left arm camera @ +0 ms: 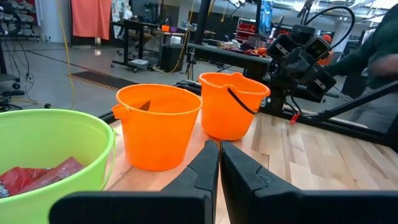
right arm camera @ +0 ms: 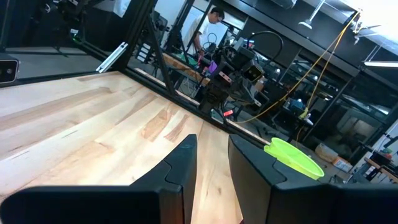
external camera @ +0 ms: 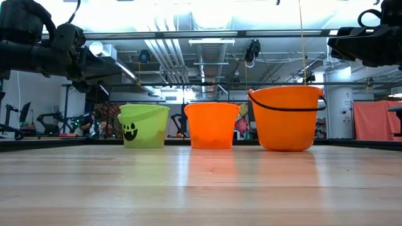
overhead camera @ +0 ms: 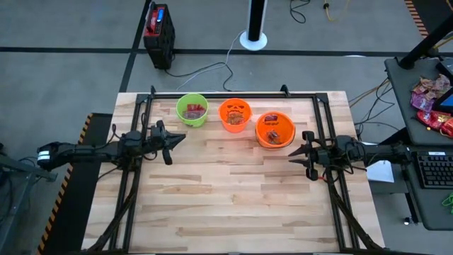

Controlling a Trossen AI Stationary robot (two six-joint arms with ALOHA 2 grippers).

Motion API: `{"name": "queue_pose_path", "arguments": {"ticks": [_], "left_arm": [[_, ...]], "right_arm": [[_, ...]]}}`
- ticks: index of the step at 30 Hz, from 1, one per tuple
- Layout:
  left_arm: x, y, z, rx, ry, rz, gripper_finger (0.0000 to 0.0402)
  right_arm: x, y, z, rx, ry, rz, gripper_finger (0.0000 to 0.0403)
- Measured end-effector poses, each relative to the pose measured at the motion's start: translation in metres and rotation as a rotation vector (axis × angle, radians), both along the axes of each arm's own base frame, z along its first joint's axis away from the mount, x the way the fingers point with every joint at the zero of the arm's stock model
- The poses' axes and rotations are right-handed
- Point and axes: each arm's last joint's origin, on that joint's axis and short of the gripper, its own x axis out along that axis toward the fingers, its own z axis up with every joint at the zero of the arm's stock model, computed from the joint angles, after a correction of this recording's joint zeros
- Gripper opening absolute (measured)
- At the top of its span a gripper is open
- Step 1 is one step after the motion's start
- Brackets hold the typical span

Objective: Sort candy by brand, put in halloween buckets
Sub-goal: Return to Home Position

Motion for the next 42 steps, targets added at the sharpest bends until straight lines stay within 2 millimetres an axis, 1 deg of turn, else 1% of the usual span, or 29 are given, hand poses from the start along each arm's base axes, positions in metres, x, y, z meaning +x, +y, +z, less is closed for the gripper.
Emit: {"name": "queue_pose_path", "arguments": {"ticks": [15,29,42], "left_arm": [[0.0000,0.0000,0.0000,0.000,0.000,0.000,0.0000],[0.0000,0.0000,0.0000,0.000,0.000,0.000,0.0000],[0.0000,0.0000,0.0000,0.000,0.000,0.000,0.0000]], "right_arm": [[0.0000,0.0000,0.0000,0.000,0.000,0.000,0.0073],[0.0000,0.0000,0.0000,0.000,0.001,0.000,0.0086],[0.0000,0.0000,0.0000,0.000,0.001,0.000,0.0073]]}}
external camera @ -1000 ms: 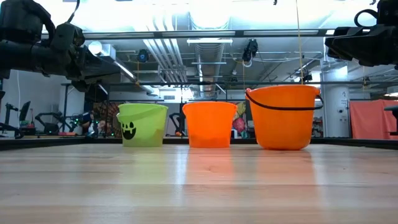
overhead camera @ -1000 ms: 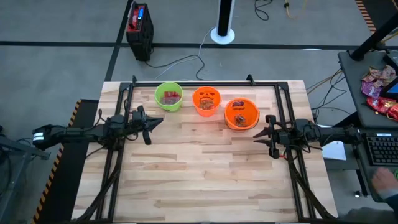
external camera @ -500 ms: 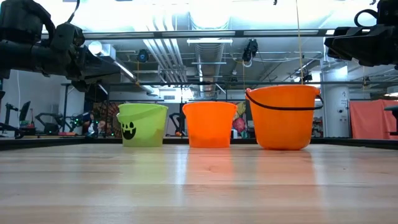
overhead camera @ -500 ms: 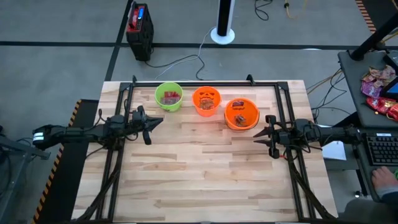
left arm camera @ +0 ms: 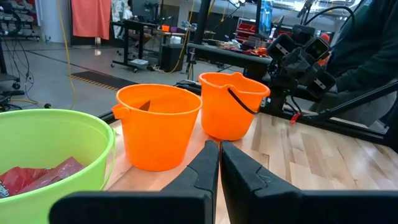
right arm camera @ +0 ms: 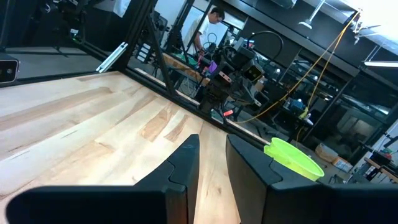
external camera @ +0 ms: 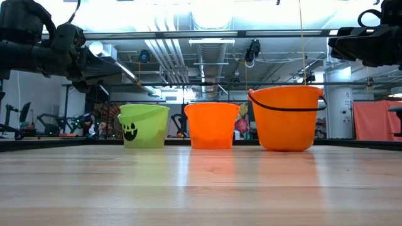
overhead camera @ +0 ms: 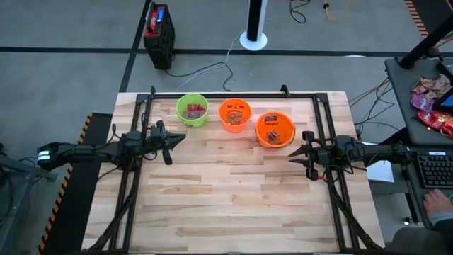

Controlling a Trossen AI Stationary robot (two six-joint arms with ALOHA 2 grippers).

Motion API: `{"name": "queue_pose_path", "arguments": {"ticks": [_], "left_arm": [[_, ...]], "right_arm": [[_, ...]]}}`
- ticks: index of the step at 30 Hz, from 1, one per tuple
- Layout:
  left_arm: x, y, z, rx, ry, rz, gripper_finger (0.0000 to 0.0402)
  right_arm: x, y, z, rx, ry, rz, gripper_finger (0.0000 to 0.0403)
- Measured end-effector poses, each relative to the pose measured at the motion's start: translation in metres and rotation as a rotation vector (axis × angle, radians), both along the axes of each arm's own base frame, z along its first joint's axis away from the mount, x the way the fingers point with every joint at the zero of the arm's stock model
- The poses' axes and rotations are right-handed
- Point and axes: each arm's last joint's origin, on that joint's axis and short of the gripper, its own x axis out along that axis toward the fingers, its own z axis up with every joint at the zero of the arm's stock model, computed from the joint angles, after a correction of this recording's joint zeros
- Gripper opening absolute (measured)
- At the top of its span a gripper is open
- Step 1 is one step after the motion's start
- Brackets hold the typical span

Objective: Sort candy by brand, put in halloween buckets
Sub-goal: Return to Home Position

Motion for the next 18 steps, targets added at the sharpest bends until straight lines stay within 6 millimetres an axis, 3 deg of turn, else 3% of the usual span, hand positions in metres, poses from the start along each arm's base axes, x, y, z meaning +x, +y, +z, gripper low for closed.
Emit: {"name": "queue_pose_path", "arguments": {"ticks": [18], "left_arm": [[0.0000,0.0000,0.0000,0.000,0.000,0.000,0.0000]], "right_arm": [[0.0000,0.0000,0.0000,0.000,0.000,0.000,0.0074]]}}
